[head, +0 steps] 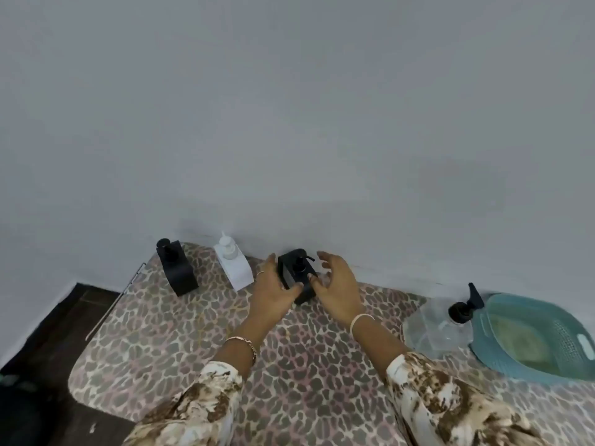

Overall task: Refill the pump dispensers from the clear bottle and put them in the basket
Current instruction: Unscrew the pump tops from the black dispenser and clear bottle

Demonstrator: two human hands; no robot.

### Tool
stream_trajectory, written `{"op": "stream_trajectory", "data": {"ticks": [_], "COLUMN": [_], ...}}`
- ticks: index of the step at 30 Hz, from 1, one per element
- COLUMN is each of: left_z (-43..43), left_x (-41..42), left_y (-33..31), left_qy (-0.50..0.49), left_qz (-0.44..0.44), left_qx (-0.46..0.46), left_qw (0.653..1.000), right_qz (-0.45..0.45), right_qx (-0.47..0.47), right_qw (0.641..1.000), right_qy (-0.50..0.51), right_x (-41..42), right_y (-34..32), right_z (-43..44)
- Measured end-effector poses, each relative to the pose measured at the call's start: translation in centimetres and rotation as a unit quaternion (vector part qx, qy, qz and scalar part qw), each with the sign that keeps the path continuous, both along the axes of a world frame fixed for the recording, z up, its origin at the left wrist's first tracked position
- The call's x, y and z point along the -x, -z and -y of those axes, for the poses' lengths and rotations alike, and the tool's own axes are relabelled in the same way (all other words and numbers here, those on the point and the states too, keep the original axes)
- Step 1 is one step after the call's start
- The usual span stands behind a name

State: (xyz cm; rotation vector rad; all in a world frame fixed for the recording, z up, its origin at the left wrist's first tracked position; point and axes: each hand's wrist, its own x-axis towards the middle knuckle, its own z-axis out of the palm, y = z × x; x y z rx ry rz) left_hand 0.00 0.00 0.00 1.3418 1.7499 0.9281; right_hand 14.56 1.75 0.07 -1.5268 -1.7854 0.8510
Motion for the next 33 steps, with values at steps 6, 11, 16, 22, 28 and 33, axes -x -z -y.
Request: {"op": "stream_trajectory", "data": {"ticks": [6,11,16,22,28,33], "left_z": [-1.4,-3.1,-3.6,-3.8,-3.9,-3.4], "left_x": [-0.7,-1.4,-2.6,-3.3,-3.9,-3.3], "left_y": [3.0,4.7,5.3,5.9,6.2,6.4], "left_qy": [0.000,-0.001,-0.029,-0.062,-0.091,-0.087], "left_qz": [0.016,0.039,0.059,0.024,-0.009,-0.004], "left_qx": [0.013,0.017,0.007,0.017,0.053,0.064], "left_qw": [1.000,0.999,0.998,0.998,0.994,0.994], "right_qz": [-0.039,-0.024,0.011,0.058,0.075,0.087], "right_qx": [0.047,0.049,0.053,0.033,0.021,0.015], "right_qw": [0.997,0.998,0.997,0.997,0.997,0.996], "right_qy": [0.040,0.044,0.059,0.038,0.017,-0.010], "right_x": [1.2,2.6,3.1,3.1,3.2,3.2], "right_y": [2.2,3.4,4.0,3.7,3.6,3.3], "right_z": [-2.5,-4.0,-5.3,-5.7,-5.8,-5.6]}}
